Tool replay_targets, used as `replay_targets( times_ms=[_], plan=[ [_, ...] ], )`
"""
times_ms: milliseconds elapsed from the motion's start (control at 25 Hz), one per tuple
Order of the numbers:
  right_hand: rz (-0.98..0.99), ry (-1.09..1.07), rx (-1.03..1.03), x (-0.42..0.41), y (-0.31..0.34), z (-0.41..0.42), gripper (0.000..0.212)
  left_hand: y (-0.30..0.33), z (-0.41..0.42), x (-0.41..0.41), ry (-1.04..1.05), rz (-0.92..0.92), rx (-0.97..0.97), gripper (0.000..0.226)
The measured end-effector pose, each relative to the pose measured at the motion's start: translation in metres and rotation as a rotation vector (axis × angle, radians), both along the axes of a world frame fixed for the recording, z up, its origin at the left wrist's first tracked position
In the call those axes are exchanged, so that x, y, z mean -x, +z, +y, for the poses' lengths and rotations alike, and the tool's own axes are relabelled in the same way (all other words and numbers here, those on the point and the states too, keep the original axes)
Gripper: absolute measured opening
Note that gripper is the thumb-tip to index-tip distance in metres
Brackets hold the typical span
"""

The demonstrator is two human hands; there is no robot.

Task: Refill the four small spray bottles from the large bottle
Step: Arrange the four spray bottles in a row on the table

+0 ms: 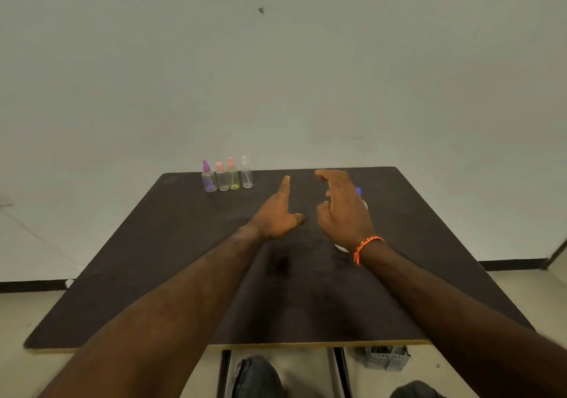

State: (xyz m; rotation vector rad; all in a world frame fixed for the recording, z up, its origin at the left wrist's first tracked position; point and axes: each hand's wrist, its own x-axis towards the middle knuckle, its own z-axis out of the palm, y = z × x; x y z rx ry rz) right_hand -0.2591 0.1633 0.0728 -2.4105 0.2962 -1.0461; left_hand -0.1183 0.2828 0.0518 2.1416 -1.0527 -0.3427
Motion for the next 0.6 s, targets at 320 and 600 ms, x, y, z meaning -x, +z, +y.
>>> replay_targets(
  times_ms=[320,600],
  plan=[
    [0.369,0.153,-0.147,-0.153,-0.013,0.035,0.074,0.005,0.099,-0.122,0.255,-0.087,0.037,0.121],
    [0.558,0.081,-0.226,-0.292,-0.049,0.008,0.084,-0.040,0.113,-0.242,0.467,-0.116,-0.051,0.130]
  ],
)
